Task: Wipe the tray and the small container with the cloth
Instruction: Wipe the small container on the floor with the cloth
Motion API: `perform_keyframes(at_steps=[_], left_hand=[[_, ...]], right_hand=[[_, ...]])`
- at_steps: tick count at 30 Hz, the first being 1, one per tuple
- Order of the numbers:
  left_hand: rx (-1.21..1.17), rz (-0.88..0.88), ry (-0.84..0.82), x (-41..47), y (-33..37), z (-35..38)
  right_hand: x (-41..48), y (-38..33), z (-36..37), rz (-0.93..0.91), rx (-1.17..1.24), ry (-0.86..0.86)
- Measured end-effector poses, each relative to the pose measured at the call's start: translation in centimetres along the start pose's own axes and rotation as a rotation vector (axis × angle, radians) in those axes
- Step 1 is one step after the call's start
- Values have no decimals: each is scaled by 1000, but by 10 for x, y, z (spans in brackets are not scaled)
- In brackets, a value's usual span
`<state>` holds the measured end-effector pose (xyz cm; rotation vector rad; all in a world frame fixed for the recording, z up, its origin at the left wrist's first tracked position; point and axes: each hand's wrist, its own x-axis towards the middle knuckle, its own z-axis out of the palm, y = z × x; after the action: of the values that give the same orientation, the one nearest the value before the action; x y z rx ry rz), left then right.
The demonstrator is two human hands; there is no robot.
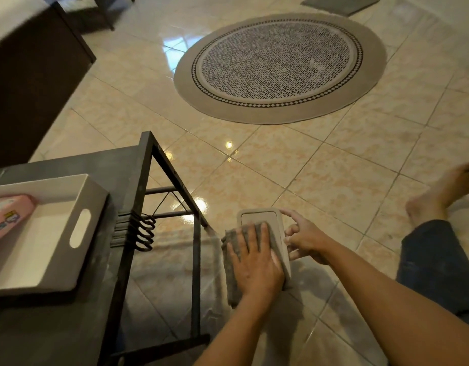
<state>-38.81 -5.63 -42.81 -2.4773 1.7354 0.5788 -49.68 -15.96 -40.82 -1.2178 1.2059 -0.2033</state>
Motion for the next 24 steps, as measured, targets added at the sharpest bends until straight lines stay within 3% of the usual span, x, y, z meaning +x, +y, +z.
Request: perform_keyframes(at_steps=[4, 8, 13, 16, 17, 21, 24], left_hand=[[24, 179, 14, 16, 8, -6], [-18, -56, 48, 21, -5, 2], [10, 161, 7, 15, 15, -3], [-49, 73, 61, 22, -1, -10], [-59, 78, 79, 17, -6, -7], [-48, 230, 152, 4, -19, 4], [-16, 318, 178, 6, -26, 6]], right_hand=[[1, 4, -1, -3, 46, 13], [-10, 20, 3, -2, 128, 78], [-12, 38, 14, 9, 294, 194], [-31, 45, 24, 46, 330, 222], [-37, 43, 23, 50, 266, 249], [-12, 12, -8, -143, -401, 501], [13, -27, -16, -269, -641, 228]])
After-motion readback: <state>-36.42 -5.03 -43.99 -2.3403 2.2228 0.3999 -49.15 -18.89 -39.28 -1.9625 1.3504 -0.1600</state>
